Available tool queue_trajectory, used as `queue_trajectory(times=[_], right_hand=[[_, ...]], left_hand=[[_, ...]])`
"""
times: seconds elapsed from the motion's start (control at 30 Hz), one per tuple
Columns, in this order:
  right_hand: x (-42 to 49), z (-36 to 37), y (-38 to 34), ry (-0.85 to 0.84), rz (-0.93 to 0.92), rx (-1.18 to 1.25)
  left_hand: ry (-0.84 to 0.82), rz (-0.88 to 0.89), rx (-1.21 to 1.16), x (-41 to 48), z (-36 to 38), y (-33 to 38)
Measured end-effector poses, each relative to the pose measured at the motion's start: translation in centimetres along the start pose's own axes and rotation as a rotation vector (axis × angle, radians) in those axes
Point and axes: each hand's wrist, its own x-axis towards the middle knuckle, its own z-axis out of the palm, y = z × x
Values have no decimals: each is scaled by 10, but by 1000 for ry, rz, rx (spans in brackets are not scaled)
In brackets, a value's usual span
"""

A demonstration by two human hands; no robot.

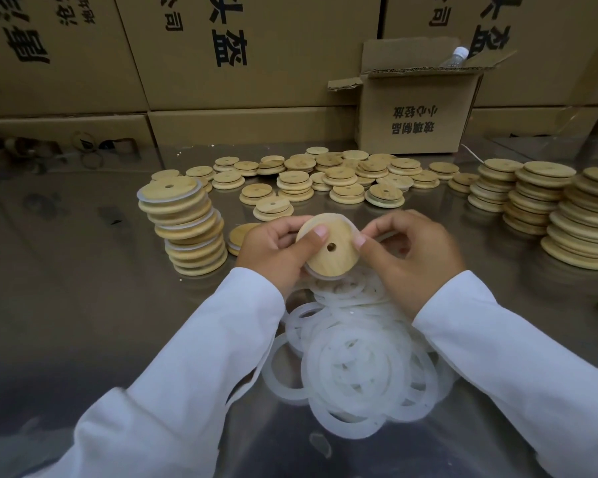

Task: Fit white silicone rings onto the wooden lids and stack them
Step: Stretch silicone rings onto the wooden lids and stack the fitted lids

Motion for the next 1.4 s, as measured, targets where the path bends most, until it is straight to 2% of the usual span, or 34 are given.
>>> queue_trajectory(times=[0.13,0.37,0.57,0.93,1.2,1.4], right_hand=[[1,-2,-2,14,15,-46],[6,-10,-6,-59,178,74],[9,-13,-9,-94,235,91],[3,-10,-13,-131,265,383],[3,-8,-14,-150,261,257],[3,-8,-15,-146,296,261]], left_hand=[[-2,3,2,-1,1,1],[-7,43,-10,1,1,4],[-25,82,-9,2,-2,6],[-4,94,-17,3,-1,2],[-10,87,-38,3,-1,1],[7,90,-47,2,-1,2]])
